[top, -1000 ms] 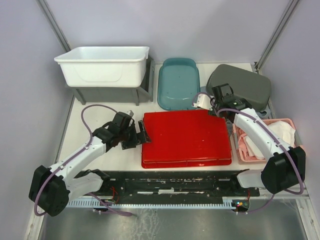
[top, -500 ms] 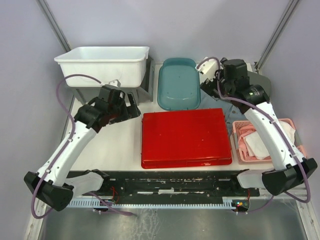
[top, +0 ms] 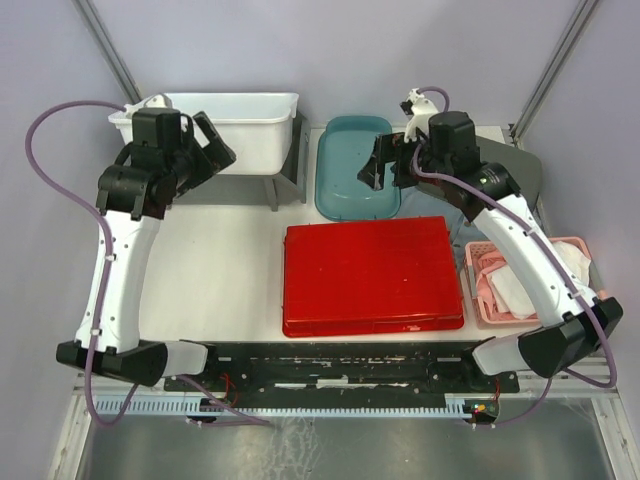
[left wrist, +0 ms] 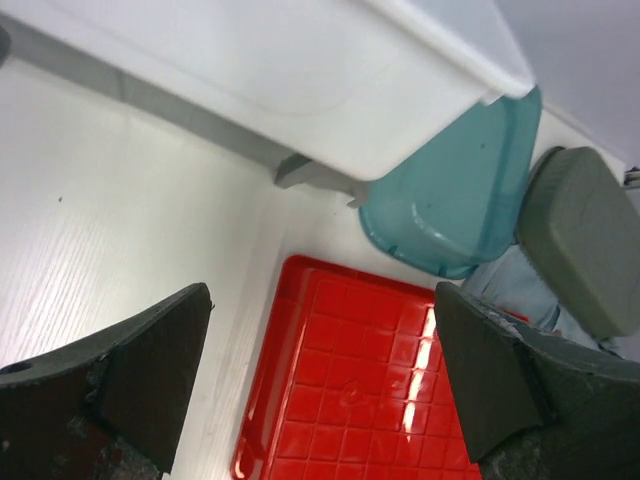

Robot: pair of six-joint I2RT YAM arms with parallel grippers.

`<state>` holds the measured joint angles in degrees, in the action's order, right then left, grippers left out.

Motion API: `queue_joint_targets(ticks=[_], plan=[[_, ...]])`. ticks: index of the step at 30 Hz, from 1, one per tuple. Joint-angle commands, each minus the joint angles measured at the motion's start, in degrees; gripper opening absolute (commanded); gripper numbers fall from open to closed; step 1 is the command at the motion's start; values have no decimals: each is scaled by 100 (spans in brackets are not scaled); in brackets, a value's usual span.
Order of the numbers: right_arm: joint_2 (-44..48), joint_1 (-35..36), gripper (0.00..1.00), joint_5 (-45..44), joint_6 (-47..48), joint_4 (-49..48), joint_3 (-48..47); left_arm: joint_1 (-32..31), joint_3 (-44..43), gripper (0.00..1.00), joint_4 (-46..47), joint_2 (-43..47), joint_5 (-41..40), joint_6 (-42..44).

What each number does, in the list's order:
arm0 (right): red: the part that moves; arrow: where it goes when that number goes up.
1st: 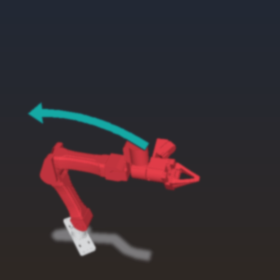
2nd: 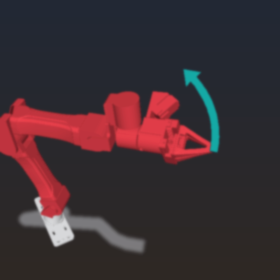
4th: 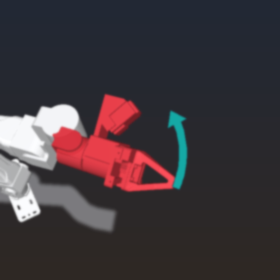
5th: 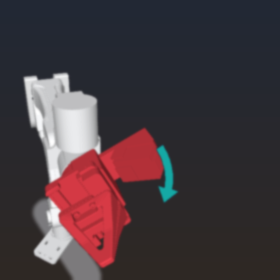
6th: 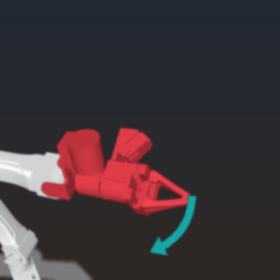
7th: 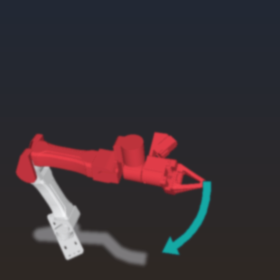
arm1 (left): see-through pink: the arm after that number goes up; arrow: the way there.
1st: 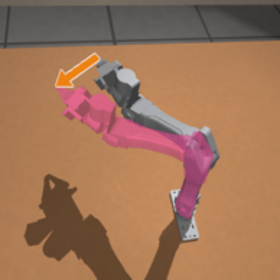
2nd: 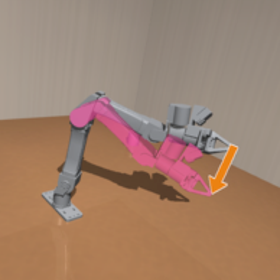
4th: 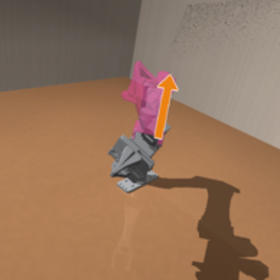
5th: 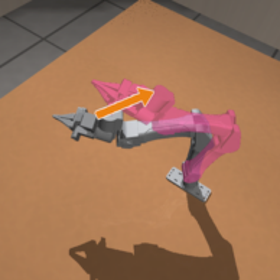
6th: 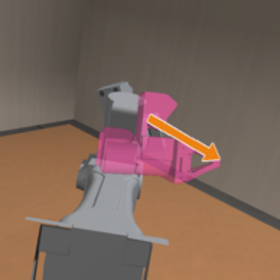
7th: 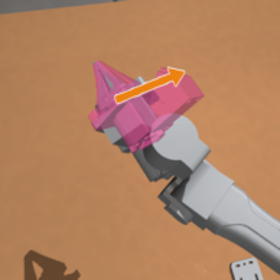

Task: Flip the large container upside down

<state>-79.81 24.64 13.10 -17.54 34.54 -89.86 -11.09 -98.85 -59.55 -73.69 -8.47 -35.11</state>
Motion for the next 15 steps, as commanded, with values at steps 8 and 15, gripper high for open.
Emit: queue_joint_targets(ticks=[8, 15], plan=[[126, 69, 99, -79, -717, -33, 344, 232, -3730, 97, -1116, -2413, -1851, -737], [331, 73, 99, -156, -607, 113, 613, 525, -3771, 96, -530, -3123, -1928, -1190]])
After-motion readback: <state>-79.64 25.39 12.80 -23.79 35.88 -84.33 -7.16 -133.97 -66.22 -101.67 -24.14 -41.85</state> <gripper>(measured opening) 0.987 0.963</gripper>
